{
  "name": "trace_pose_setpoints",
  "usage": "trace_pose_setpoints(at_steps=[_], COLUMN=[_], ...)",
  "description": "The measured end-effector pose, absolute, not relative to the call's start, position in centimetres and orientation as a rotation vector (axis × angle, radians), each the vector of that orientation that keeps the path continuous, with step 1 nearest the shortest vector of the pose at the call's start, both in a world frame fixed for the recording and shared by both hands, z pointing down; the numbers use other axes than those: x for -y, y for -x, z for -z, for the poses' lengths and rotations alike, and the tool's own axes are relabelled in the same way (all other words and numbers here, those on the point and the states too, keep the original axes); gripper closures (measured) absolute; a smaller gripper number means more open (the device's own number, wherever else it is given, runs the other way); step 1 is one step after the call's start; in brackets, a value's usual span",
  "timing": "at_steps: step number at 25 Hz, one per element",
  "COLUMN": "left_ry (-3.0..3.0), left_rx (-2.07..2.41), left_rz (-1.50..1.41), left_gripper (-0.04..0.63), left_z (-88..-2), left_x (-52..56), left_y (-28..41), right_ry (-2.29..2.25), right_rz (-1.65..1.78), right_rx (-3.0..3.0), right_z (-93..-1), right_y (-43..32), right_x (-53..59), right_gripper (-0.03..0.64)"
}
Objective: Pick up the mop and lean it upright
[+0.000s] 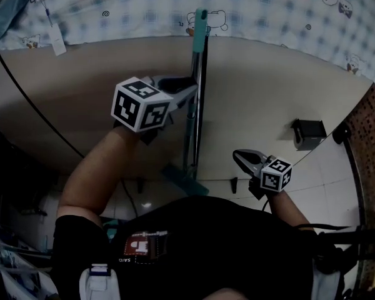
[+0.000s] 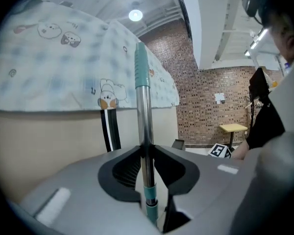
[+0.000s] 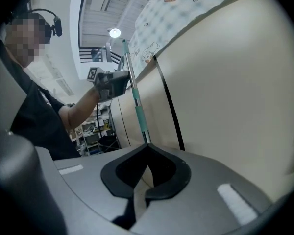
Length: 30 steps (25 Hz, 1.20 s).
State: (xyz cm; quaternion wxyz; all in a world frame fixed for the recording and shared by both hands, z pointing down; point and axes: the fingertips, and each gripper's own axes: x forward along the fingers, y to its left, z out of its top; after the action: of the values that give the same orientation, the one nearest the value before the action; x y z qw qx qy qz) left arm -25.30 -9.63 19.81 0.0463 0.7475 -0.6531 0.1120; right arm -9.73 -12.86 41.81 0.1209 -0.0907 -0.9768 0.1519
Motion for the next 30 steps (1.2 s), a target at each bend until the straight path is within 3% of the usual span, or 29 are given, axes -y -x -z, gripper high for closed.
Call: trace_pose_setpoints(at_steps=[11, 30], left_ry=[-2.3, -2.302], left_rx=[2.12, 2.108], left_rz=[-0.275, -0.248], left_gripper=[0.511, 0.511], left_z=[-10.8, -9.0], left_x=[10.0, 10.8], left_y=[26.5, 27.0], right_ry=[0.243, 0.232], right_rz=[-0.446, -0.431], right_rx=[2.866, 2.881], right_z=[-41.8, -41.4], right_y=[8.4, 7.9], right_x=[12.8, 12.9], right_gripper=[0.603, 0.603])
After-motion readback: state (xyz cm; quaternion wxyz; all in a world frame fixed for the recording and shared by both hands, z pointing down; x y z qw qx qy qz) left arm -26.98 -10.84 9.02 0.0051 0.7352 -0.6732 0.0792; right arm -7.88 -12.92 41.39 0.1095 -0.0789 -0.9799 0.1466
